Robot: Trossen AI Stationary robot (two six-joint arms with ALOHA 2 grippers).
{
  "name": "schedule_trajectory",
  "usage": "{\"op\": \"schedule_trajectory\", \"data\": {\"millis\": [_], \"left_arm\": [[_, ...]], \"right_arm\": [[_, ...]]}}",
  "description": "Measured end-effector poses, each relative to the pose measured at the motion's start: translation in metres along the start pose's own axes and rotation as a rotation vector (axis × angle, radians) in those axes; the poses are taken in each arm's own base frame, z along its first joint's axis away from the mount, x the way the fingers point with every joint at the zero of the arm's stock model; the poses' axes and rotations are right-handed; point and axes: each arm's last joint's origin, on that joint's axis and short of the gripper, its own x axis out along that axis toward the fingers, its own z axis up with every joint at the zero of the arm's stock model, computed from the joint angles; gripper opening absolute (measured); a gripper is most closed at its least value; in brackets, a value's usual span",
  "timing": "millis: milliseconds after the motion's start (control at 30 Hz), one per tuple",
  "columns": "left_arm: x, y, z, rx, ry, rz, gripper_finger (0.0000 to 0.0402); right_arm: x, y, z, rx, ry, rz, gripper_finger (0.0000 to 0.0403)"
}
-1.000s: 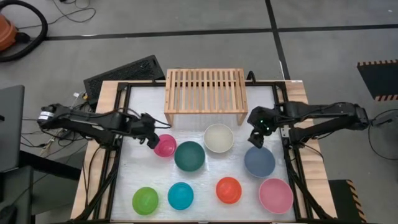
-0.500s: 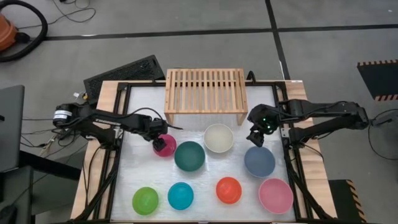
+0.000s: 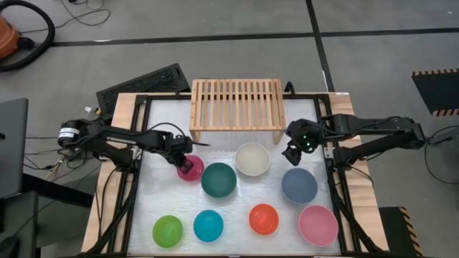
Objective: Place and stack bowls onto a shelf
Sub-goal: Put the transparent pink bowl on the shelf
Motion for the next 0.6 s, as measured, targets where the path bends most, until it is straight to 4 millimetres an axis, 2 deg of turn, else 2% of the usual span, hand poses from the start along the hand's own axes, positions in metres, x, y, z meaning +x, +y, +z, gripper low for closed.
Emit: {"op": "schedule_trajectory", "data": {"millis": [200, 400, 600], "left_arm": [[-0.013, 0.002, -0.004, -0.113, -0.009, -0.038, 0.0001], [-0.029, 0.004, -0.012, -0.184, -0.05, -0.048, 0.0], [-0.047, 0.003, -0.013, -0.281, -0.109, -0.072, 0.0]], "right_arm": [[0.013, 0.003, 0.013, 0.036, -0.039, 0.0, 0.028], [0.036, 0.011, 0.026, -0.025, -0.062, 0.009, 0.028], [0.058, 0.017, 0.055, -0.005, -0.154, 0.035, 0.028]]}}
